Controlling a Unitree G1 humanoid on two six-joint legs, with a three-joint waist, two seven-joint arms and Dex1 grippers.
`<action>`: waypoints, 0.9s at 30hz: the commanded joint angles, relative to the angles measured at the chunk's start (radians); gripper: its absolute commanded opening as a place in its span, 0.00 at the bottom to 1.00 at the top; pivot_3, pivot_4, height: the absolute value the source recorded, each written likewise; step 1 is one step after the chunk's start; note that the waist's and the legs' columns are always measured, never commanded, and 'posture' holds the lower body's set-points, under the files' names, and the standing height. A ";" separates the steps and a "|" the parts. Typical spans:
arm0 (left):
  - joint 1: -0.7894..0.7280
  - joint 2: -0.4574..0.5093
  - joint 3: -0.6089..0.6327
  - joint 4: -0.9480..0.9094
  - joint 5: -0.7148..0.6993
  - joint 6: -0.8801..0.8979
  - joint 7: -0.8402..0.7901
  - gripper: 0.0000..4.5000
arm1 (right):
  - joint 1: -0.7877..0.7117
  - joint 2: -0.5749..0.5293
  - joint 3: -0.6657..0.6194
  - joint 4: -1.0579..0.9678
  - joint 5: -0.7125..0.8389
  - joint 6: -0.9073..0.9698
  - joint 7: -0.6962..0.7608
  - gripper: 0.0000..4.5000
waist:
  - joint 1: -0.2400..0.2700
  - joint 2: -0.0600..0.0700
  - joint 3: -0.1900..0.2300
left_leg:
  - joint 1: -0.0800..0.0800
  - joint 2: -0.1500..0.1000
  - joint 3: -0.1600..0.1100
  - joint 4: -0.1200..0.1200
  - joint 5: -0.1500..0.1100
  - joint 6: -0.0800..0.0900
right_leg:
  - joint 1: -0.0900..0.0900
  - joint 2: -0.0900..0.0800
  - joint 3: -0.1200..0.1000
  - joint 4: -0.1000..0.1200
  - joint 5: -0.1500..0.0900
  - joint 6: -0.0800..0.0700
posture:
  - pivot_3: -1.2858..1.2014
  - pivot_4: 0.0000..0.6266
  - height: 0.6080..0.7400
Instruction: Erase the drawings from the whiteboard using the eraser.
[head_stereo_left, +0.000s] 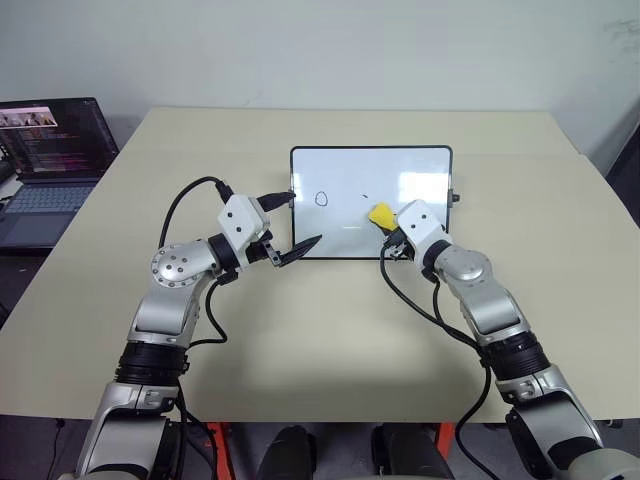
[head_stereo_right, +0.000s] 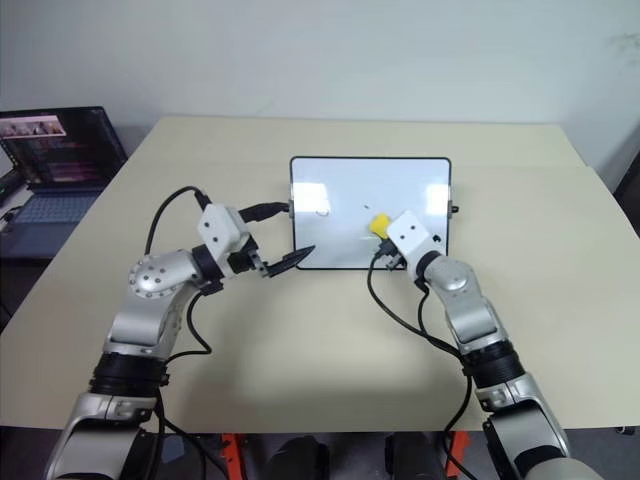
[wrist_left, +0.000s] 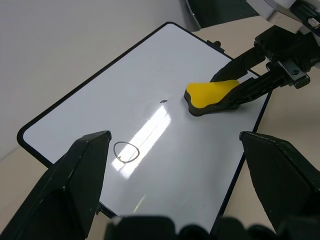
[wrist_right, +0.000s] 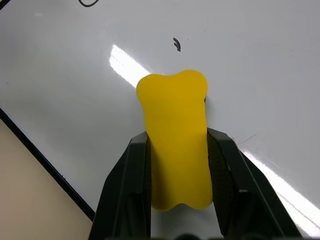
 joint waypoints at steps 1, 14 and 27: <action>-0.013 0.004 0.012 -0.022 0.000 -0.014 0.001 1.00 | -0.026 0.010 -0.042 -0.090 0.019 0.060 -0.009 0.27 | 0.000 0.000 0.000 | 0.000 0.000 0.000 0.000 0.000 0.000 | 0.000 0.000 0.000 0.000 0.000 0.000 | 0.52 0.24 1.00; -0.011 0.005 0.011 -0.029 -0.002 -0.011 0.000 1.00 | -0.133 0.101 -0.028 -0.052 0.021 0.075 -0.045 0.27 | -0.003 0.000 0.000 | -0.002 0.000 0.001 -0.003 0.000 0.000 | -0.003 0.000 0.001 -0.002 0.000 0.000 | 0.52 0.24 1.00; 0.010 0.004 0.010 -0.061 -0.004 -0.001 0.007 1.00 | -0.133 0.117 0.023 0.159 -0.016 -0.062 -0.046 0.27 | -0.003 0.000 0.000 | -0.002 0.000 0.002 -0.003 0.000 0.000 | -0.004 0.000 0.001 -0.001 0.000 0.000 | 0.52 0.24 1.00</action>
